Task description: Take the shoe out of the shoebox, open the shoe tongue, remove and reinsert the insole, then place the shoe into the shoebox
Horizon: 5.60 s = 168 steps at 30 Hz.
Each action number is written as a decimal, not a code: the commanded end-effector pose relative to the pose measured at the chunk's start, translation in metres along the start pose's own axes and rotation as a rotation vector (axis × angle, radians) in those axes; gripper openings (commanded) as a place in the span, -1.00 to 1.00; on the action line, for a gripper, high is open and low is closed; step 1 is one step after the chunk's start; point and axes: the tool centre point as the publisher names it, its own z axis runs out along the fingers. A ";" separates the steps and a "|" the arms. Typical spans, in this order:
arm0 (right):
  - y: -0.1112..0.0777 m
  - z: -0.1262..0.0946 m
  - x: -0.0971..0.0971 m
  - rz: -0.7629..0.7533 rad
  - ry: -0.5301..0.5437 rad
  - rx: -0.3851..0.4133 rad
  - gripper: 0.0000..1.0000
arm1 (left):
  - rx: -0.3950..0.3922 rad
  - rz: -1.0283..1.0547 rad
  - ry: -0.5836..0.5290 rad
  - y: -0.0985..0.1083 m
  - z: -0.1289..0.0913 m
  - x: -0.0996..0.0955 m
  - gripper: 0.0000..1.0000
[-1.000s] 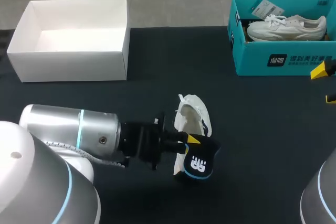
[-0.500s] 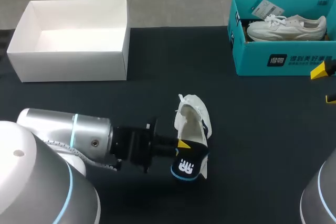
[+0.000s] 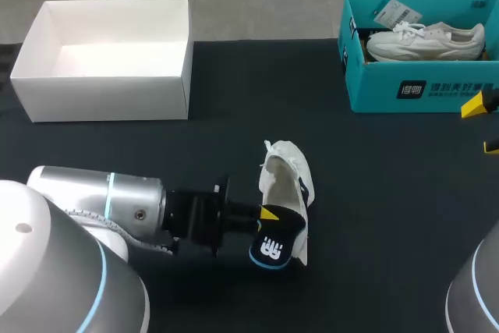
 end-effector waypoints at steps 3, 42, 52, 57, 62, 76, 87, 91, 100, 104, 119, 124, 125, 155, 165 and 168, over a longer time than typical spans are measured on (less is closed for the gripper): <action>-0.001 0.000 0.000 0.001 -0.001 -0.002 1.00 | 0.004 -0.011 -0.002 0.011 0.010 -0.002 -1.00; -0.001 0.000 0.000 0.001 -0.001 -0.002 1.00 | -0.024 -0.017 -0.014 -0.005 0.009 -0.012 -0.64; -0.001 0.000 0.000 0.001 -0.001 -0.002 1.00 | -0.032 -0.021 0.012 -0.004 0.011 -0.005 -1.00; -0.001 0.000 0.000 0.001 -0.001 -0.002 1.00 | -0.046 -0.019 0.012 0.006 0.018 -0.005 -1.00; -0.001 0.000 0.000 0.001 -0.001 -0.002 1.00 | -0.059 -0.036 0.006 0.020 0.024 -0.008 -1.00; -0.001 0.000 0.000 0.001 -0.001 -0.002 1.00 | -0.121 -0.129 -0.031 0.041 0.035 -0.018 -1.00; -0.001 0.000 0.000 0.001 -0.001 -0.002 1.00 | -0.087 -0.080 -0.056 0.001 0.018 -0.021 -0.11; -0.001 0.000 0.000 0.001 -0.001 -0.002 1.00 | -0.103 -0.067 -0.027 -0.003 0.016 -0.018 -0.69; -0.001 0.000 0.000 0.001 -0.001 -0.002 1.00 | -0.121 -0.074 -0.011 0.011 0.019 -0.012 -1.00; -0.001 0.000 0.000 0.001 -0.001 -0.002 1.00 | -0.122 -0.073 -0.014 0.020 0.027 -0.013 -1.00; -0.001 0.000 0.000 0.001 -0.001 -0.002 1.00 | -0.176 -0.120 -0.048 0.049 0.042 -0.023 -1.00; -0.001 0.000 0.000 0.001 -0.001 -0.002 1.00 | -0.183 -0.128 -0.055 0.047 0.042 -0.023 -0.96; -0.001 0.000 0.000 0.001 -0.001 -0.002 1.00 | -0.177 -0.125 -0.062 0.043 0.040 -0.024 -0.65; -0.001 0.000 0.000 0.001 -0.001 -0.002 1.00 | -0.172 -0.067 -0.029 0.039 0.042 -0.026 -1.00; -0.001 0.000 0.000 0.001 -0.001 -0.002 1.00 | -0.203 -0.108 -0.037 0.057 0.050 -0.027 -1.00; -0.001 0.000 0.000 0.001 -0.001 -0.002 1.00 | -0.197 -0.104 -0.042 0.050 0.051 -0.029 -0.77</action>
